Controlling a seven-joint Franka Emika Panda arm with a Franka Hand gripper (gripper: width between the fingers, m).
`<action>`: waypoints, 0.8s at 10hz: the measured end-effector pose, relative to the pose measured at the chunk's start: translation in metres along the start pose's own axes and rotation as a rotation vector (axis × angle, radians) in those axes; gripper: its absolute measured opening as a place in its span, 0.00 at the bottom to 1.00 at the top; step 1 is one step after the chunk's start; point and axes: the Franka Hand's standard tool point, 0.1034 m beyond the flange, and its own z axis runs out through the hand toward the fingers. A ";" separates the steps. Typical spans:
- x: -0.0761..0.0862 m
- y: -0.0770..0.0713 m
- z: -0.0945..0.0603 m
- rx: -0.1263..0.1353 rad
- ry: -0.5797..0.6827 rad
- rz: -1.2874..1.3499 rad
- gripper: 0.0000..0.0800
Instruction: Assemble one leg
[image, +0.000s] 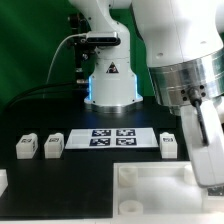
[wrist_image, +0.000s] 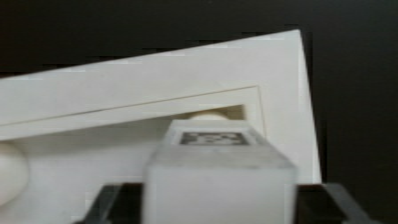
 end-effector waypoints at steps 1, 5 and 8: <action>-0.004 0.003 0.002 -0.006 0.010 -0.124 0.64; -0.015 0.010 0.005 -0.055 0.039 -0.785 0.81; -0.010 0.005 0.002 -0.084 0.069 -1.256 0.81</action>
Offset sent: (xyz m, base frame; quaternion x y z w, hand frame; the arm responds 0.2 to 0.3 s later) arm -0.0180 0.0274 0.0058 -0.0760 0.0126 -0.4833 0.8721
